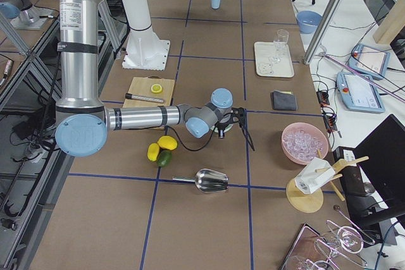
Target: Pour ice into bowl
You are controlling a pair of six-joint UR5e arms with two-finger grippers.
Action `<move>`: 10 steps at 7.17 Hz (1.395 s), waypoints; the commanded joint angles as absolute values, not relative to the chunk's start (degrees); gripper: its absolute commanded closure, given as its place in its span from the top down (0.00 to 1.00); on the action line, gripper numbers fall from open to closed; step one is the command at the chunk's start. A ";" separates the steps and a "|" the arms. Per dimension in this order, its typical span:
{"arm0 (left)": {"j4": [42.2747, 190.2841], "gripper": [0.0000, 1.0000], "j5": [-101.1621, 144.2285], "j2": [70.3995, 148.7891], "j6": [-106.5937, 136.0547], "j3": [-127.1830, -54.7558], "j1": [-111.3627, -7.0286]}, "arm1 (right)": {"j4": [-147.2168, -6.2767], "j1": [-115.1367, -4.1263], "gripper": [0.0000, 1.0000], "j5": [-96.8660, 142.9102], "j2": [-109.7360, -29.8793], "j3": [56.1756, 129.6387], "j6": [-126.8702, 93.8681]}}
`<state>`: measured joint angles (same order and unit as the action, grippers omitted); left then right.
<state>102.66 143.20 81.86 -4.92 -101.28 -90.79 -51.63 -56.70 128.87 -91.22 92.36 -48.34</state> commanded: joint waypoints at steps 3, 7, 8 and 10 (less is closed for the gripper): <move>112.08 1.00 143.09 82.00 7.82 -101.25 -87.83 | -52.03 -48.89 0.00 128.06 -79.85 97.91 -73.41; 132.62 1.00 134.45 78.58 35.69 -105.35 -74.74 | -61.90 -35.81 0.00 115.70 -64.47 97.30 -86.74; 133.58 1.00 127.95 74.92 37.42 -110.51 -70.97 | -65.88 -32.90 0.00 111.31 -61.47 97.29 -88.66; 143.02 1.00 121.43 70.25 41.19 -112.67 -68.83 | -67.15 -29.28 0.00 107.51 -59.77 95.90 -91.31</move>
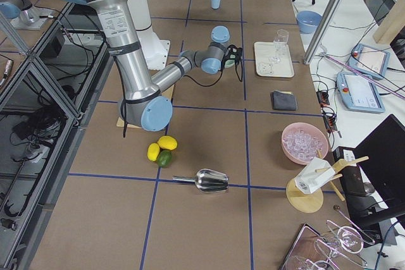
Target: Pour ice into bowl
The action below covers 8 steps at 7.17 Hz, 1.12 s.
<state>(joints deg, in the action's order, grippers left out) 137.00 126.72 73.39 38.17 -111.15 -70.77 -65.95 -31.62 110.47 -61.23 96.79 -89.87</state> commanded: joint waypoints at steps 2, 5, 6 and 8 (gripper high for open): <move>145.37 1.00 117.77 68.64 42.01 -112.68 -66.19 | -67.15 -27.96 0.00 106.44 -57.49 93.79 -93.15; 145.55 1.00 117.77 67.85 43.15 -113.47 -63.99 | -69.16 -26.63 0.14 104.68 -57.31 93.51 -93.16; 145.55 1.00 117.77 67.85 43.85 -113.47 -63.81 | -69.87 -26.63 0.02 104.68 -56.17 93.25 -93.34; 145.55 1.00 117.77 67.76 43.94 -113.64 -63.37 | -72.07 -24.80 0.00 103.37 -52.23 91.86 -96.23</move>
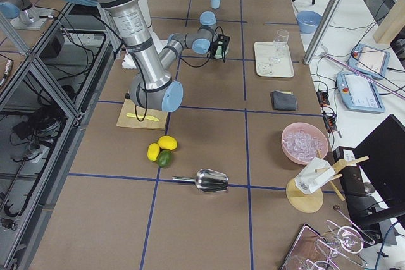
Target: Pour ice into bowl
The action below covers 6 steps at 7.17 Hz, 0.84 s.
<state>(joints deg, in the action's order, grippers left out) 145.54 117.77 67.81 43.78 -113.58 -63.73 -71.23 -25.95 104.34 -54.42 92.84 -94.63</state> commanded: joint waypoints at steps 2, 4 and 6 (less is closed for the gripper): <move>145.55 1.00 117.34 67.76 44.73 -113.90 -62.41 | -72.07 -23.12 0.00 101.34 -49.41 88.87 -97.29; 145.55 1.00 113.83 66.63 45.52 -115.04 -60.04 | -72.16 -22.85 0.32 101.34 -47.82 87.19 -97.56; 145.55 1.00 109.28 66.10 50.32 -116.36 -56.10 | -72.33 -22.85 1.00 101.16 -47.37 87.54 -97.91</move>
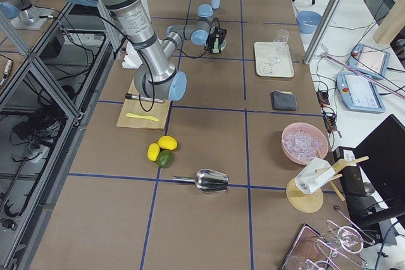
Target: Pour ice into bowl
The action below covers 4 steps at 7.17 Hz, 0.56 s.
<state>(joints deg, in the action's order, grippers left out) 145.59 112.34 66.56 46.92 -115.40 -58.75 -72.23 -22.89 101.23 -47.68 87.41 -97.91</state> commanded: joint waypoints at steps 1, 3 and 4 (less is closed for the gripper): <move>145.55 1.00 103.51 64.70 53.58 -118.02 -51.11 | -74.34 -23.72 1.00 101.68 -47.37 89.89 -97.74; 145.90 1.00 101.78 60.65 53.96 -122.94 -50.10 | -82.15 -30.46 1.00 109.64 -49.64 98.92 -96.16; 146.07 0.98 99.86 60.73 54.05 -123.39 -48.53 | -82.53 -33.02 1.00 112.38 -53.49 103.92 -94.93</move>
